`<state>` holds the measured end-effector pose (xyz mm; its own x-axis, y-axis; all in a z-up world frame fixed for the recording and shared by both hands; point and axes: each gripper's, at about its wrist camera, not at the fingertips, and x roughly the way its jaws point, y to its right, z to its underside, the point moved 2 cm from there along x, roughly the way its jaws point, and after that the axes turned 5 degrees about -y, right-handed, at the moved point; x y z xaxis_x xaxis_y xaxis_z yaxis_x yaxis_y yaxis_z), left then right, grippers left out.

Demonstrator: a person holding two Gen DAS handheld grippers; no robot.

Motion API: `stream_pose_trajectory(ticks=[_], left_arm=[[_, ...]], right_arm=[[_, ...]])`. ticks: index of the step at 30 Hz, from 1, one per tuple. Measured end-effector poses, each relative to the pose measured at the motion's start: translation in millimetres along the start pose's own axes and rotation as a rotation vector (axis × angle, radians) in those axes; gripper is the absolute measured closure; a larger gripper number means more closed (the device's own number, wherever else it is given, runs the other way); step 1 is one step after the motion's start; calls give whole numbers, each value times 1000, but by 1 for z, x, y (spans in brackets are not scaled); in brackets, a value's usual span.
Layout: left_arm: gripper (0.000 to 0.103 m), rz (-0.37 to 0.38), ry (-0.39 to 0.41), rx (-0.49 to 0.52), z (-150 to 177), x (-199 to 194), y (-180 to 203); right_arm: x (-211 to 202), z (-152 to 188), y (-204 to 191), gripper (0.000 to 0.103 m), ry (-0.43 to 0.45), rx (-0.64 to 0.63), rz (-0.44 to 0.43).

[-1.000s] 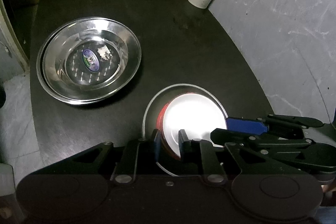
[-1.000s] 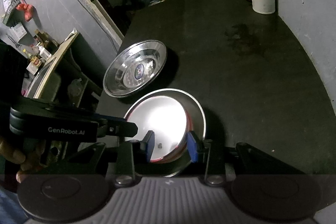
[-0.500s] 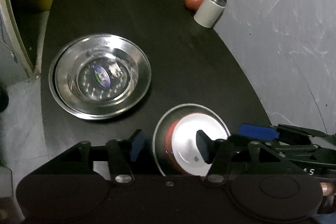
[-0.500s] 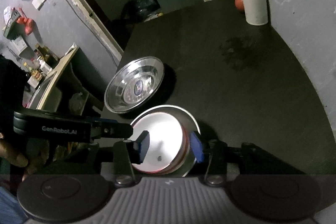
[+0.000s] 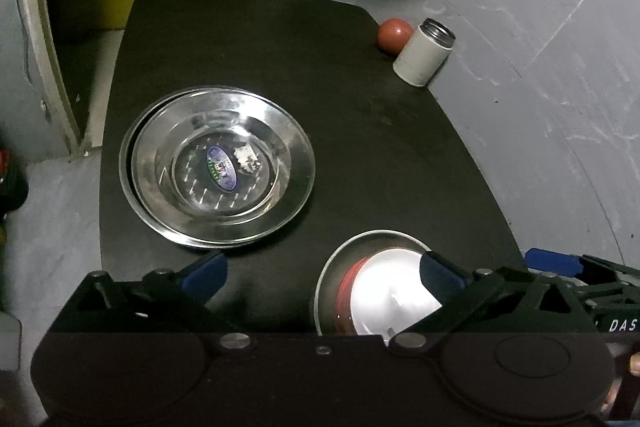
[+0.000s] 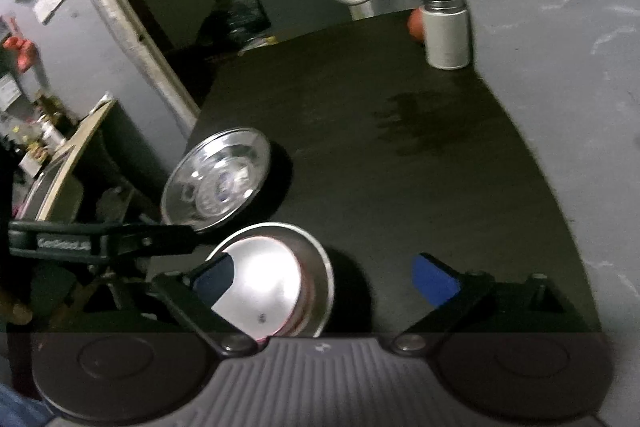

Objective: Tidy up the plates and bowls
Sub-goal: 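Open both grippers and release the white bowl rim, then move both grippers to the steel bowl rim holding the white bowls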

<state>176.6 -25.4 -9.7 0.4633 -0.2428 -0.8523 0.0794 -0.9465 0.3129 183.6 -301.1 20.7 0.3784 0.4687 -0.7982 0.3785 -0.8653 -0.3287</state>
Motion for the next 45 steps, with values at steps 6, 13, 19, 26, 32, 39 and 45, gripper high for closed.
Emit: stream_pose_trajectory(ticks=[6, 13, 19, 26, 32, 39, 45], left_arm=[[1, -1, 7, -6, 3, 1, -9], [1, -40, -4, 7, 12, 1, -24], [1, -64, -28, 64, 20, 0, -30], [1, -98, -41, 73, 25, 4, -34], [1, -96, -53, 94, 27, 10, -28], [1, -126, -64, 134, 28, 14, -23], [1, -162, -78, 154, 29, 19, -21]], right_arm=[[-2, 0, 12, 0, 0, 39, 64], [1, 5, 29, 0, -42, 89, 193], [6, 12, 37, 0, -85, 120, 219], [13, 13, 33, 0, -136, 103, 220], [20, 15, 30, 0, -173, 75, 242], [22, 14, 26, 0, -198, 47, 253], [28, 12, 20, 0, -222, 9, 245]])
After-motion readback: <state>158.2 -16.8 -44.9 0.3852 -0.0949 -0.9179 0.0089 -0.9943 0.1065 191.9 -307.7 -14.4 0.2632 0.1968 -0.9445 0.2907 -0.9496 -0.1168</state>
